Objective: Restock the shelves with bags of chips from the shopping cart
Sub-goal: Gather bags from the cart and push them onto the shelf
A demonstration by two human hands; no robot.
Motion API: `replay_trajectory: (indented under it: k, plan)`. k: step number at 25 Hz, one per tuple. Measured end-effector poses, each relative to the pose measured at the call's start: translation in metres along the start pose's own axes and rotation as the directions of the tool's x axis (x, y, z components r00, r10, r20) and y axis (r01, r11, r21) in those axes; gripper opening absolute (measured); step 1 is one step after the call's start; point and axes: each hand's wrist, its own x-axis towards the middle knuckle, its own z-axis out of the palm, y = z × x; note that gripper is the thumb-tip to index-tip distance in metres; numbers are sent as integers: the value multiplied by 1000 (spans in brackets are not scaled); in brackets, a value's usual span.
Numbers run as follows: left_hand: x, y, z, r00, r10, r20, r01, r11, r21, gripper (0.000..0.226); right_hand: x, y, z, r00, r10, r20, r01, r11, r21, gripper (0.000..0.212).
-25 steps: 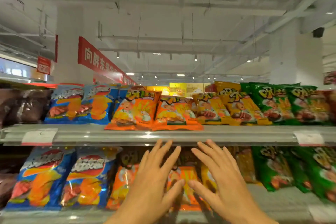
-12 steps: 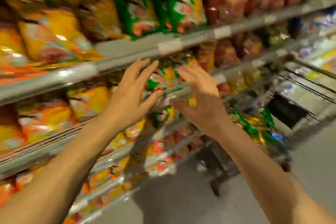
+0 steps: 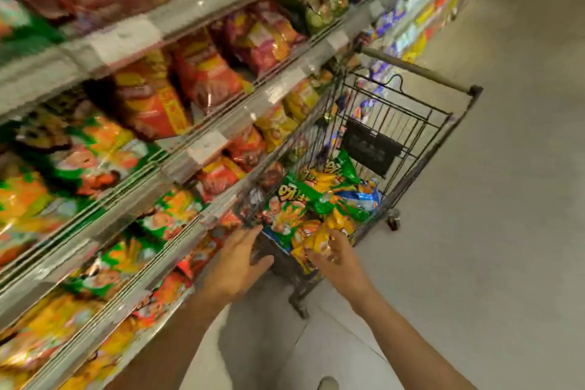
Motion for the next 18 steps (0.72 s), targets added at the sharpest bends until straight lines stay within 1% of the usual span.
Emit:
replay_trajectory:
  k: [4, 7, 10, 12, 14, 16, 17, 18]
  plan:
    - [94, -14, 9, 990, -52, 128, 46, 998, 51, 71, 42, 7, -13, 982, 190, 5, -190, 980, 53, 73]
    - [172, -32, 31, 972, -86, 217, 73, 995, 68, 72, 88, 23, -8, 945, 326, -12, -324, 943, 79, 73]
    - [242, -52, 63, 944, -152, 292, 131, 987, 92, 73, 135, 47, 9, 870, 492, -33, -485, 866, 120, 74]
    - [273, -65, 81, 914, -232, 332, 207, 972, 112, 85, 162, 63, 23, 811, 584, -26, -574, 804, 154, 77]
    - [295, -80, 96, 901, -304, 310, 275, 952, 135, 97, 192, 82, 34, 742, 665, -88, -637, 740, 217, 78]
    - [314, -96, 113, 895, -353, 273, 326, 935, 141, 101, 222, 105, 40, 606, 778, -166, -703, 621, 346, 74]
    - [323, -100, 118, 883, -370, 289, 350, 929, 119, 102, 234, 116, 43, 538, 821, -190, -715, 564, 413, 74]
    - [333, -104, 124, 864, -381, 329, 383, 922, 62, 102, 244, 128, 46, 484, 851, -203, -718, 519, 464, 78]
